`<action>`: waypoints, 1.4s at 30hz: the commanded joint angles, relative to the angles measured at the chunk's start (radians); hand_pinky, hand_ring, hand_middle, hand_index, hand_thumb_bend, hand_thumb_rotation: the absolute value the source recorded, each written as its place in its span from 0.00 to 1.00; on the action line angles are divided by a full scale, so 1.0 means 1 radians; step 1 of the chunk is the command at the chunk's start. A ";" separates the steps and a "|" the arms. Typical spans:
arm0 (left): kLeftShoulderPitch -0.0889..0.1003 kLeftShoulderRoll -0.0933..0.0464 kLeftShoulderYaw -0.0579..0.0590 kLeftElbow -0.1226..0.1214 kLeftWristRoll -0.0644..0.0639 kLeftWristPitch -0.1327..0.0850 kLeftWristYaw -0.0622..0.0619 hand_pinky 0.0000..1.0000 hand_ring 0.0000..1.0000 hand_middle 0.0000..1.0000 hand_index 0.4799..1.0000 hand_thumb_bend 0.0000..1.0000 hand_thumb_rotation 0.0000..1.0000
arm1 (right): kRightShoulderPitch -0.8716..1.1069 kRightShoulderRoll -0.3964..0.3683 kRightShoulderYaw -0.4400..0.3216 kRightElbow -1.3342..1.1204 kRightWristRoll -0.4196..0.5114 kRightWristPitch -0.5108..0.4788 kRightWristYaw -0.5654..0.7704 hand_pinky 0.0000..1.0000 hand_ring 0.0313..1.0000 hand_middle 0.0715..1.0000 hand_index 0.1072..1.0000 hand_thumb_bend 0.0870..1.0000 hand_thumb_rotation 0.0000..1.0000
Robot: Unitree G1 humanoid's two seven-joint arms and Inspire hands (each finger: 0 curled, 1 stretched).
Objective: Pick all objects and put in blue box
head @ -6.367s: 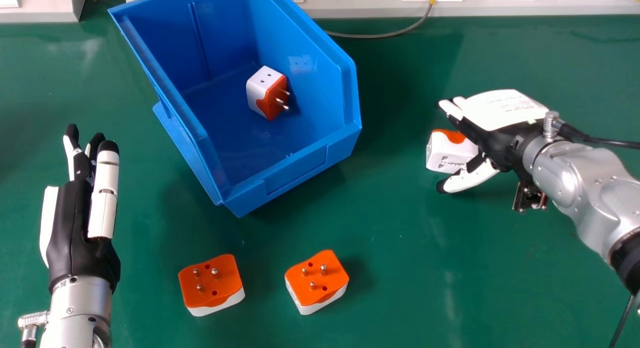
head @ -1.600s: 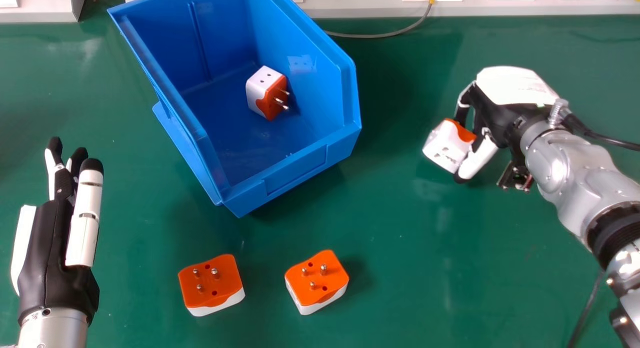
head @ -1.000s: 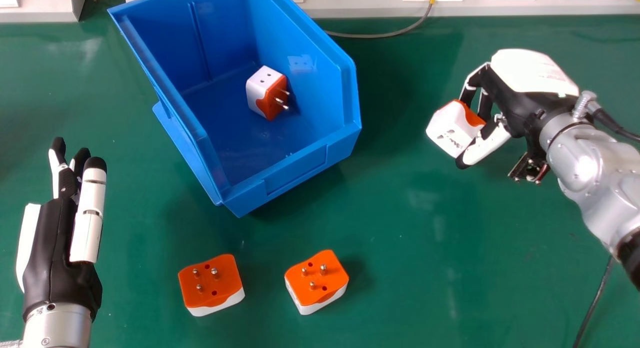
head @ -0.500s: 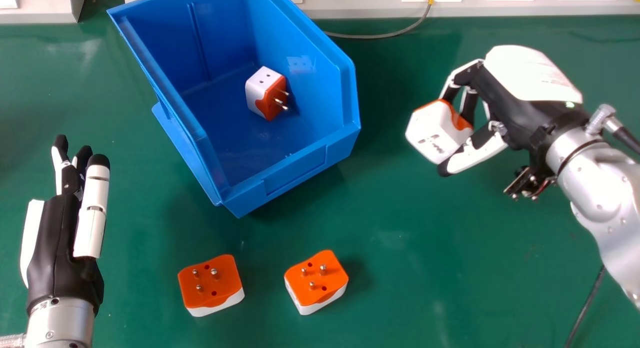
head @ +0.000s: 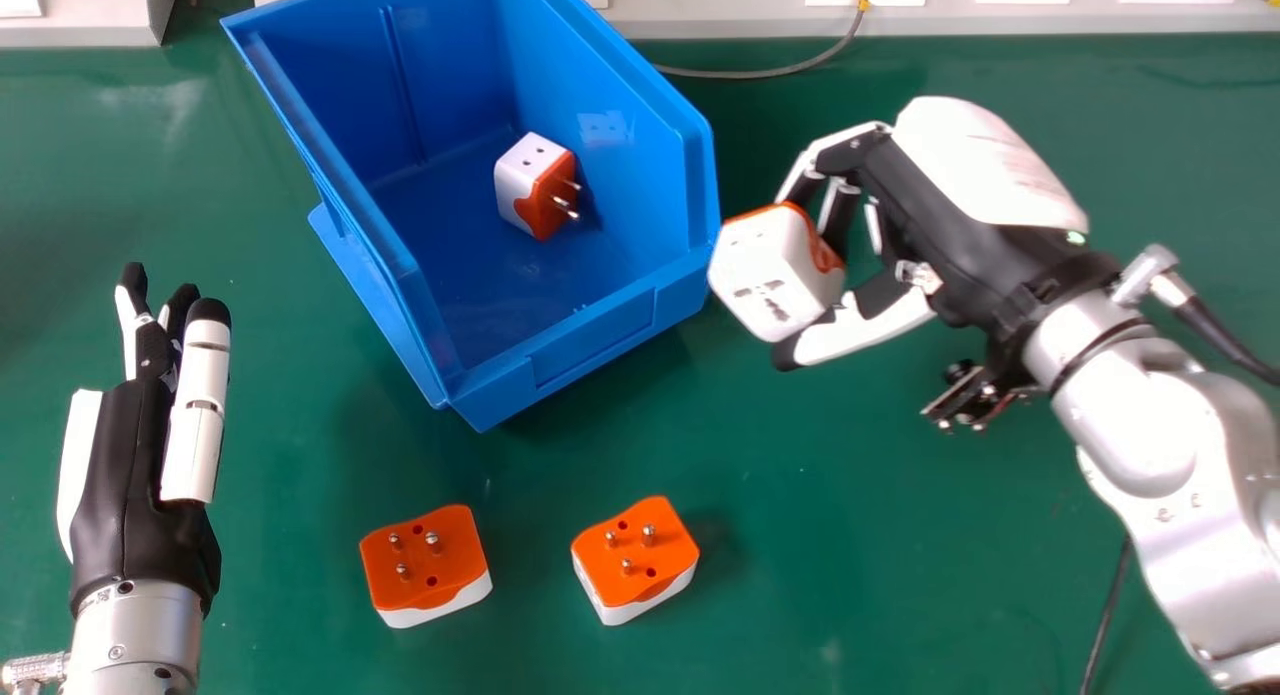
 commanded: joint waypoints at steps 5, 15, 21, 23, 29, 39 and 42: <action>-0.024 0.001 -0.011 0.001 0.012 -0.016 0.011 0.95 0.98 0.98 0.96 0.25 0.91 | -0.081 0.082 0.040 0.006 -0.035 0.002 -0.030 0.06 0.07 0.09 0.41 0.43 0.13; -0.028 -0.004 -0.018 0.006 0.015 -0.024 0.016 0.95 0.98 0.98 0.95 0.24 0.90 | -0.239 0.250 0.110 0.193 -0.067 0.012 -0.088 0.05 0.06 0.08 0.41 0.43 0.14; -0.020 -0.009 -0.027 -0.010 0.022 -0.024 0.018 0.95 0.98 0.98 0.95 0.23 0.90 | -0.337 0.323 0.133 0.320 -0.087 0.024 -0.135 0.03 0.04 0.06 0.41 0.43 0.14; -0.015 -0.010 -0.032 -0.017 0.027 -0.023 0.020 0.95 0.98 0.98 0.95 0.23 0.89 | -0.389 0.362 0.136 0.385 -0.081 0.036 -0.147 0.03 0.04 0.06 0.41 0.43 0.14; -0.007 -0.014 -0.039 -0.034 0.035 -0.014 0.024 0.95 0.98 0.98 0.95 0.23 0.89 | -0.549 0.455 0.142 0.598 -0.076 0.058 -0.211 0.02 0.04 0.05 0.41 0.43 0.14; 0.009 -0.027 -0.050 -0.068 0.034 0.000 0.030 0.95 0.98 0.98 0.95 0.23 0.89 | -0.795 0.558 0.144 0.964 -0.052 0.094 -0.282 0.06 0.08 0.12 0.41 0.43 0.13; 0.016 -0.031 -0.051 -0.075 0.032 -0.001 0.033 0.95 0.98 0.98 0.95 0.23 0.89 | -0.857 0.582 0.150 1.062 -0.056 0.110 -0.324 0.06 0.09 0.13 0.41 0.44 0.13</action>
